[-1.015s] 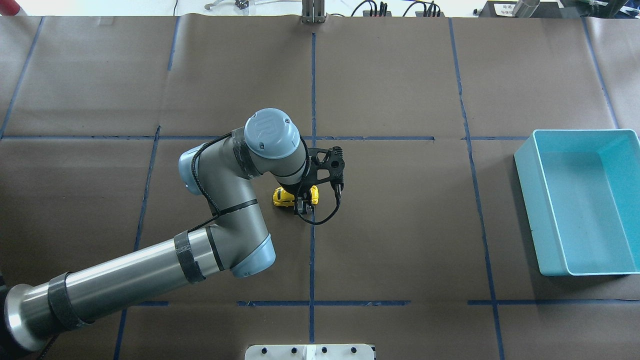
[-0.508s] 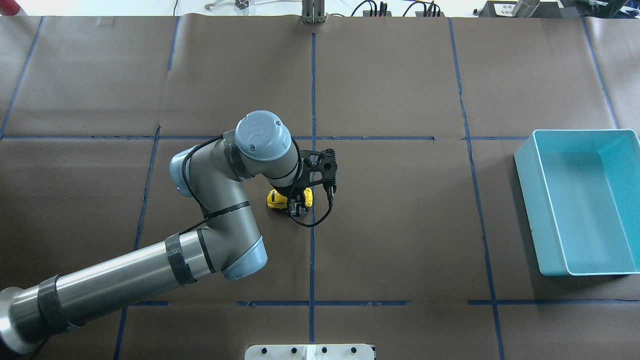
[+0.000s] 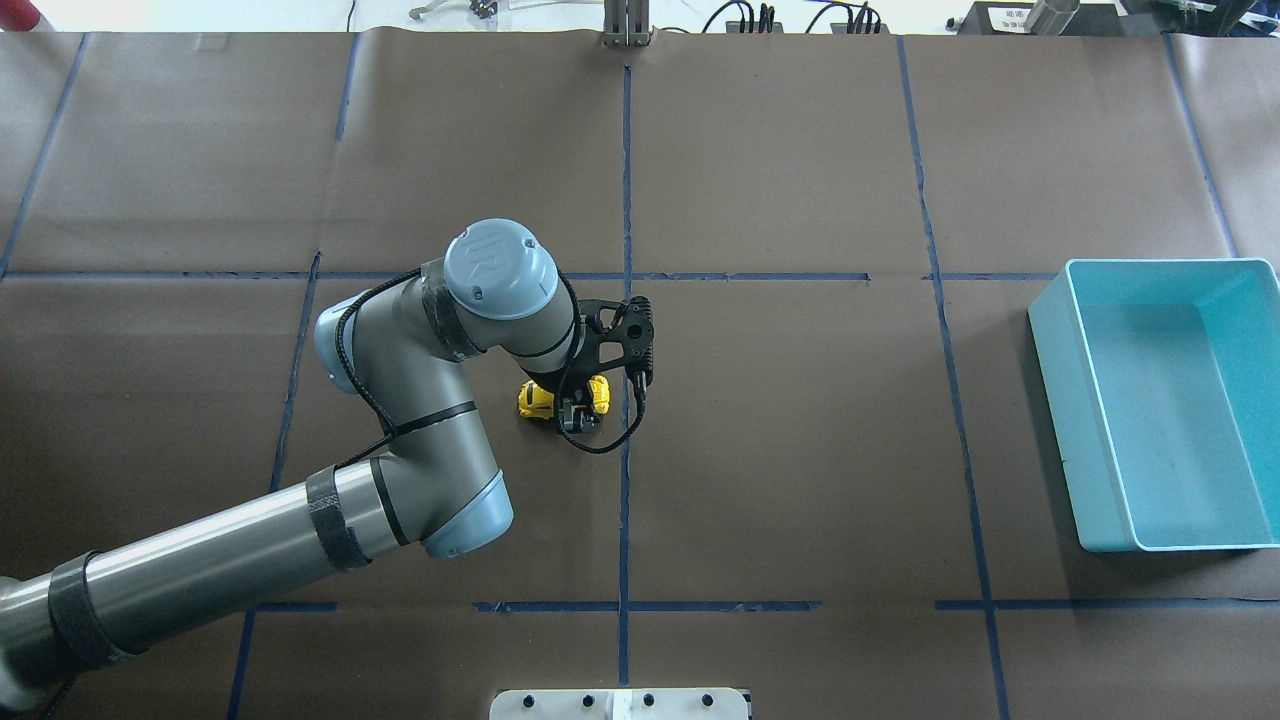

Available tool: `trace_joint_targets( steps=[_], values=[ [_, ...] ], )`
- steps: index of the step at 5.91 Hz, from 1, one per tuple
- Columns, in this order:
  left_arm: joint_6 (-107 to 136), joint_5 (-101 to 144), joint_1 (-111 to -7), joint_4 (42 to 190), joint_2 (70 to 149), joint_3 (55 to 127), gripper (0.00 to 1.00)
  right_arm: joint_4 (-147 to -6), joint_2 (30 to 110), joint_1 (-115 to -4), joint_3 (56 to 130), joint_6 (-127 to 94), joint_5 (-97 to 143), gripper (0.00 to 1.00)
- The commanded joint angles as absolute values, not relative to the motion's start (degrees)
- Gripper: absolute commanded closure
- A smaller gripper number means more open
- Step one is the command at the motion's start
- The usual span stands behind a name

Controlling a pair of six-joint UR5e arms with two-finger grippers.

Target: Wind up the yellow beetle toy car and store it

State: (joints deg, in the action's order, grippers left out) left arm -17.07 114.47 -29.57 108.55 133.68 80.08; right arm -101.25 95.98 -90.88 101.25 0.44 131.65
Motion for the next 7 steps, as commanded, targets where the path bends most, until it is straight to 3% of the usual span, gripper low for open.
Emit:
trace_joint_targets(
  steps=[1,7],
  values=[
    [-17.23,114.52,-29.62,108.54,132.46,81.12,1.00,-101.25,95.89,-90.88,101.34,0.44,131.66,0.00],
    [-17.40,114.52,-29.71,108.63,128.50,84.28,1.00,-101.25,94.83,-90.70,101.25,0.44,131.92,0.00]
  ],
)
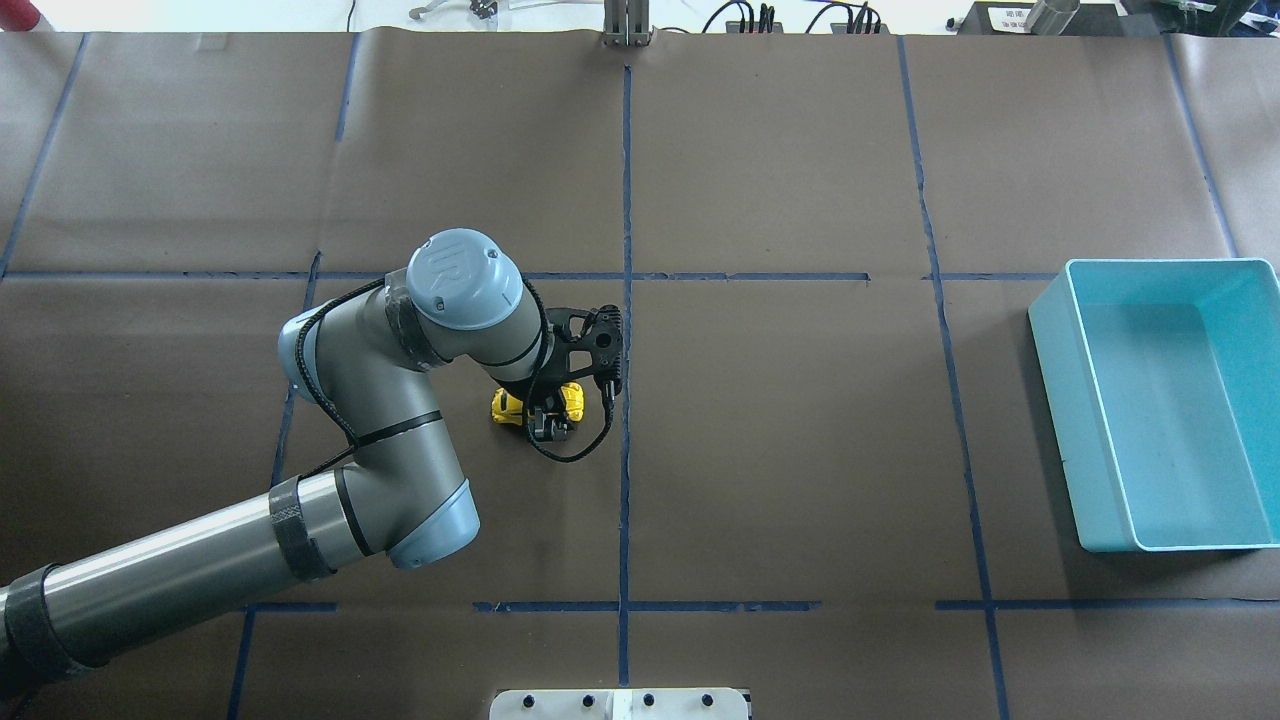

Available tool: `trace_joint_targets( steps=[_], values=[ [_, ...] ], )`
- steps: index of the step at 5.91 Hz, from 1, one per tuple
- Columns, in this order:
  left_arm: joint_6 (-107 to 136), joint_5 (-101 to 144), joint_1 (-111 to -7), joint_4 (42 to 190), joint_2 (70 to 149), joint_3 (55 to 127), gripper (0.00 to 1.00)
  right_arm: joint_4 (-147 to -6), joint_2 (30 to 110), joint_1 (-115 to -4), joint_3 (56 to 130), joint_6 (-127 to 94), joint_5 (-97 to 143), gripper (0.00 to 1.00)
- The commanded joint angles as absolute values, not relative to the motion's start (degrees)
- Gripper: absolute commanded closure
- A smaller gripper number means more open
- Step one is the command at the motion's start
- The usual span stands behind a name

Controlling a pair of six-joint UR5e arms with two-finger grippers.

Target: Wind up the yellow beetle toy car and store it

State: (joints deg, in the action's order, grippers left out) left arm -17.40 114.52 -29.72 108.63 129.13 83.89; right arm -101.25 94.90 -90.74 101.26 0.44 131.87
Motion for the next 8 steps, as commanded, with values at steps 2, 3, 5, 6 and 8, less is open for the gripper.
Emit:
trace_joint_targets(
  steps=[2,3,5,6,8],
  values=[
    [-17.40,114.52,-29.71,108.72,128.15,84.46,1.00,-101.25,94.75,-90.70,101.34,0.44,131.92,0.00],
    [-17.40,114.52,-29.71,109.07,127.88,84.64,1.00,-101.25,94.75,-90.70,101.25,0.44,131.92,0.00],
    [-17.40,116.17,-29.97,109.25,127.62,84.90,0.68,-101.25,94.75,-90.70,101.34,0.44,131.92,0.00],
    [-17.14,116.28,-30.23,109.25,127.53,85.25,0.01,-101.25,94.75,-90.62,101.34,0.44,131.92,0.00],
    [-17.40,116.19,-30.23,109.25,127.53,85.17,0.00,-101.25,94.75,-90.62,101.34,0.44,131.92,0.00]
  ],
)
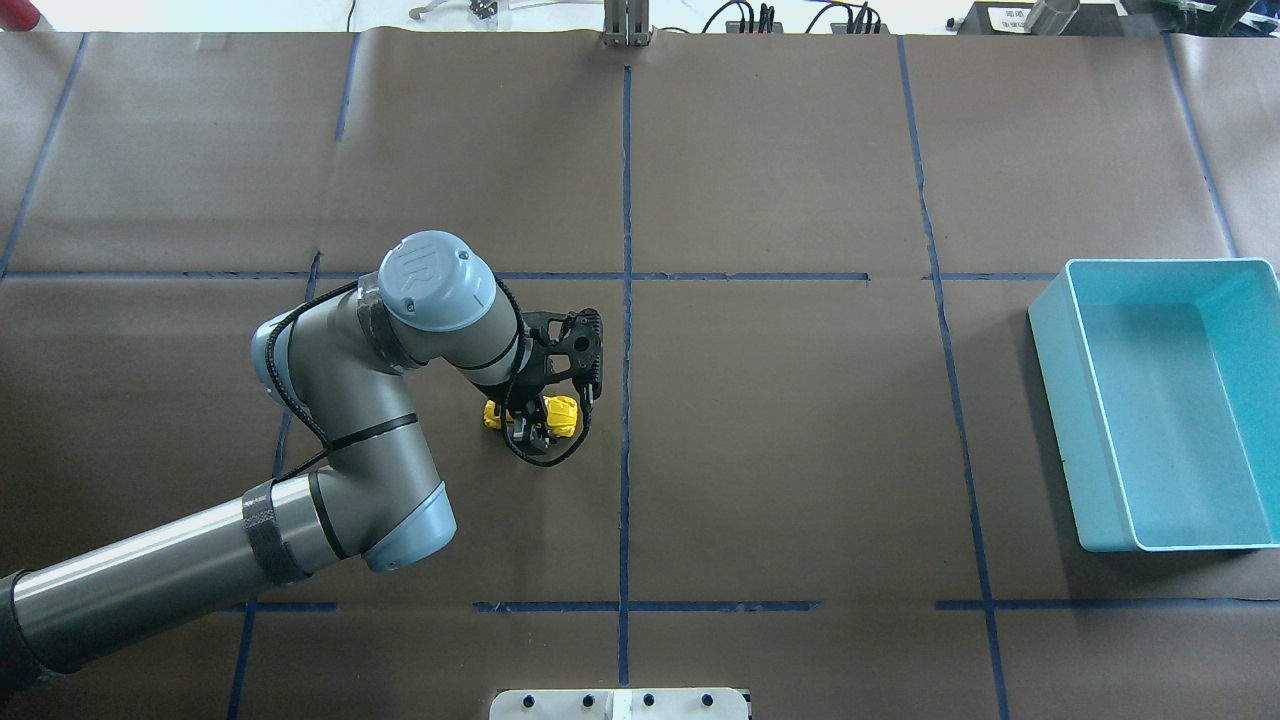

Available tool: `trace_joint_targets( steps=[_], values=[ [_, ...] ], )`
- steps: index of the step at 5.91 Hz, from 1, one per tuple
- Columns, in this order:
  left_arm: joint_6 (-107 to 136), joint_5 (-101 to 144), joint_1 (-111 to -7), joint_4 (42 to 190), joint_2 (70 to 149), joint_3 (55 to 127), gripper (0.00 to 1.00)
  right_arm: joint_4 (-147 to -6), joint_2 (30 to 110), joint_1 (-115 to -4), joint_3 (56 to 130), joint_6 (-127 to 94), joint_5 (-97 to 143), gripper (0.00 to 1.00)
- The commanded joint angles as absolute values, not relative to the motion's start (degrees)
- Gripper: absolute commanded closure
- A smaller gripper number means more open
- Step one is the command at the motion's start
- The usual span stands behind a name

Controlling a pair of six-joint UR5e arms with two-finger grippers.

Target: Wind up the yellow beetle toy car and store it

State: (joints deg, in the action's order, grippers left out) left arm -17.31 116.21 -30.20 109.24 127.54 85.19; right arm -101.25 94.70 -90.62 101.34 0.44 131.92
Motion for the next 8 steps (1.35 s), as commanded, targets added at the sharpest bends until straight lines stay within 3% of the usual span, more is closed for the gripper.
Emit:
trace_joint_targets(
  steps=[1,8],
  values=[
    [-17.40,116.19,-30.32,109.25,127.53,85.17,0.00,-101.25,94.75,-90.62,101.34,0.44,131.92,0.00],
    [-17.32,118.20,-34.26,107.67,125.78,88.23,0.00,-101.25,94.66,-90.62,101.69,0.44,131.92,0.00]
  ],
)
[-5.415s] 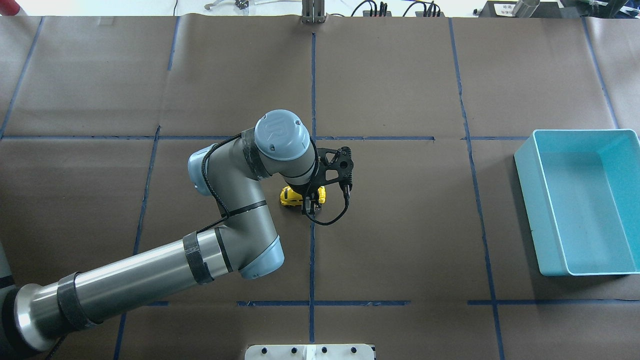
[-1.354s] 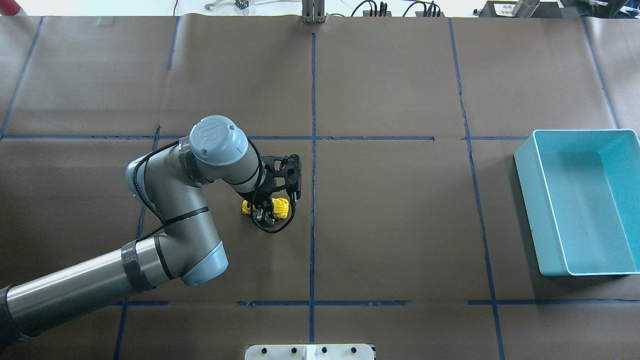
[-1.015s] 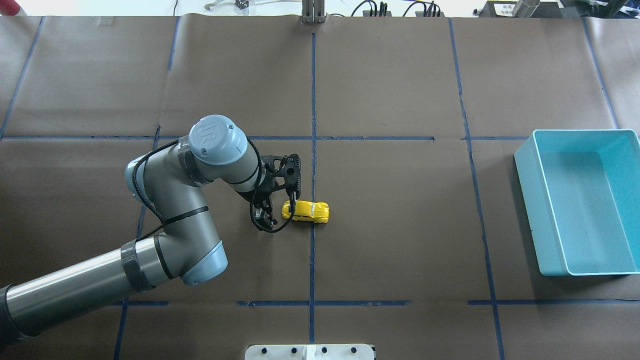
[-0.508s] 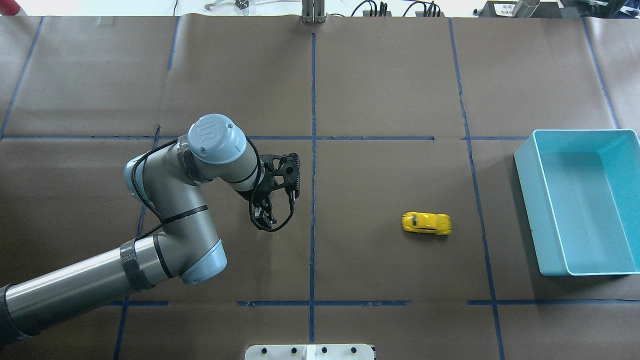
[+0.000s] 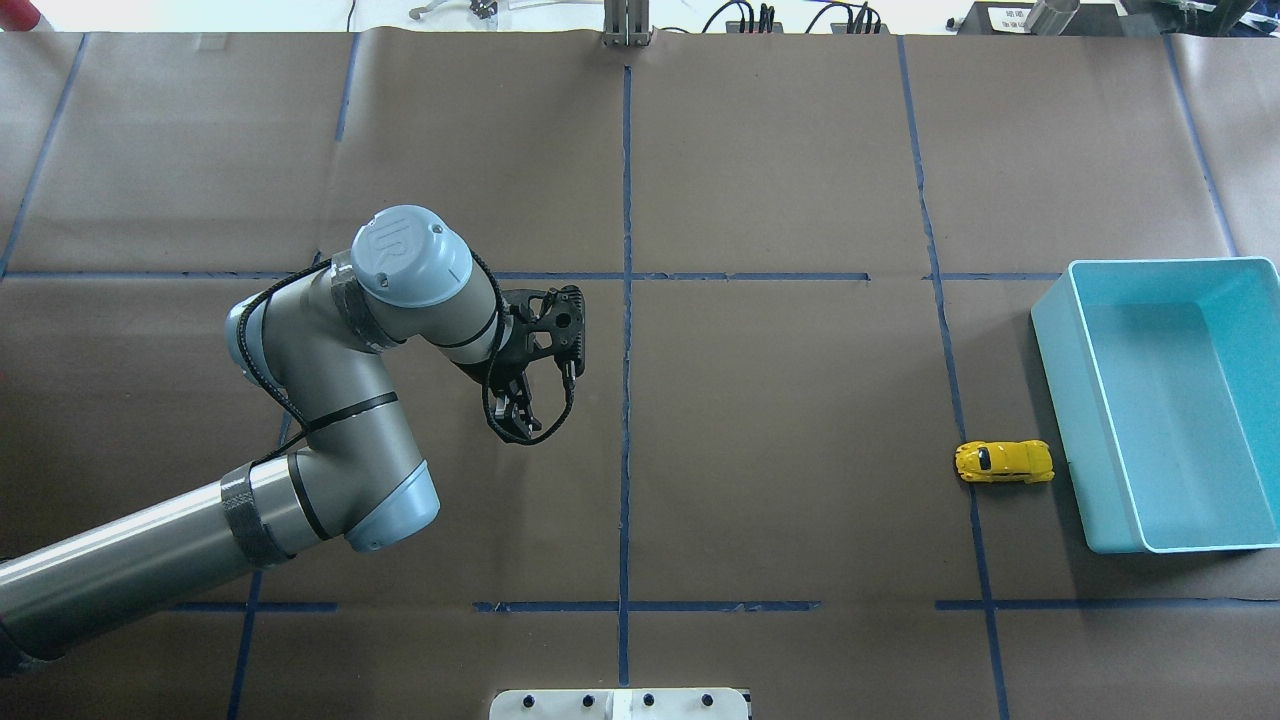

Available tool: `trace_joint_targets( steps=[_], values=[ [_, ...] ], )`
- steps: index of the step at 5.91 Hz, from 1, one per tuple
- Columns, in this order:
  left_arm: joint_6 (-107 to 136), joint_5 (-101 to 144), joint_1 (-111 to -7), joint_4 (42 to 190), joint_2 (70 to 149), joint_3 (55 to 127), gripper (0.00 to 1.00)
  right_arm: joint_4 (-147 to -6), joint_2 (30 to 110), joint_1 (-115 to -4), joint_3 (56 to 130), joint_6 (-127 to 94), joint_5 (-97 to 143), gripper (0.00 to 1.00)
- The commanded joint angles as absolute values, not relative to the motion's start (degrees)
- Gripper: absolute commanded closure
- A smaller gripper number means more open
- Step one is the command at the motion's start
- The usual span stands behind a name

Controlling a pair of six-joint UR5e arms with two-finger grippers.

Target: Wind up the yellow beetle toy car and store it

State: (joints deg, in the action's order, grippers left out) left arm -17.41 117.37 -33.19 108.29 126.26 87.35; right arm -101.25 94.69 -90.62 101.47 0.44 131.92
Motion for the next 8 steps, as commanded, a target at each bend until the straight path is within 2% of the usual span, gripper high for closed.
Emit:
trace_joint_targets(
  steps=[1,3,5,6,8],
  values=[
    [-16.79,118.21,-36.02,102.53,124.73,91.29,0.00,-101.25,94.66,-90.53,101.86,0.44,131.92,0.00],
    [-16.18,118.04,-38.57,98.00,123.49,94.82,0.00,-101.25,94.75,-90.44,101.95,0.53,131.92,0.00],
    [3.77,118.21,-42.52,98.08,120.52,97.20,0.00,-101.25,94.75,-90.44,101.95,0.53,131.92,0.00],
    [7.35,118.21,-46.98,98.87,116.32,98.69,0.00,-101.25,94.75,-90.44,102.13,0.61,131.92,0.00],
    [7.38,120.65,-54.72,98.96,108.59,98.62,0.00,-101.34,94.92,-88.07,107.02,0.79,131.66,0.00]
  ],
)
